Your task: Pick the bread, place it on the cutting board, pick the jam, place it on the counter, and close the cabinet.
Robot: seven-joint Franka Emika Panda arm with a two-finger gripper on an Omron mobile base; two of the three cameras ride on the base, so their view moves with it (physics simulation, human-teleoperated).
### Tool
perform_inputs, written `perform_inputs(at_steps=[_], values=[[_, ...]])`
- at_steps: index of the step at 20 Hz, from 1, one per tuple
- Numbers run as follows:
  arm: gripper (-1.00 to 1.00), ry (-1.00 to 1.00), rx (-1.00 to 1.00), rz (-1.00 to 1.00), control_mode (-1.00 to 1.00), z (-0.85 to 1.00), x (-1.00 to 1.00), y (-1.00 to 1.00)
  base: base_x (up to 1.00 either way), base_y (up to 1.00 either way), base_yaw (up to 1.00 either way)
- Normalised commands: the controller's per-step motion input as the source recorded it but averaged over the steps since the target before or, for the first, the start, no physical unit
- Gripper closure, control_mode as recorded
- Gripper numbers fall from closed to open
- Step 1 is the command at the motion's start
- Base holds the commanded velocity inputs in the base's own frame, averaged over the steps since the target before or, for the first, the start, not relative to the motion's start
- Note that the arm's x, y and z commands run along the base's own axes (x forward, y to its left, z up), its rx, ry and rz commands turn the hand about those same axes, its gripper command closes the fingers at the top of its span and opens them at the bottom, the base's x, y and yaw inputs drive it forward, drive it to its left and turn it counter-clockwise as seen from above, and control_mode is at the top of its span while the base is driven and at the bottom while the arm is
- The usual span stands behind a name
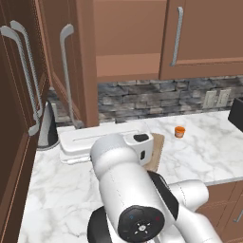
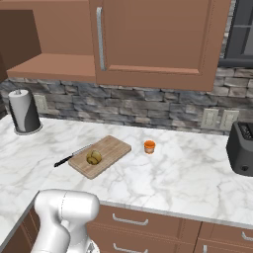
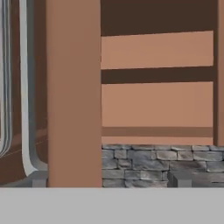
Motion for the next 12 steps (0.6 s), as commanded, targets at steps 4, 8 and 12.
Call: perform_inputs(at_steps=[4,8,12], values=[[-1.0,-0.01,0.0,-0.1,-1.0,-0.01,0.0,-0.09,0.0,0.0,0.0],[-1.0,-0.02,0.0,-0.11,-1.0,-0.02,0.03,-0.04,0.0,0.0,0.0],[-1.0,-0.02,-0.01,-0.11,-1.0,-0.03,0.08,0.0,0.0,0.0,0.0]])
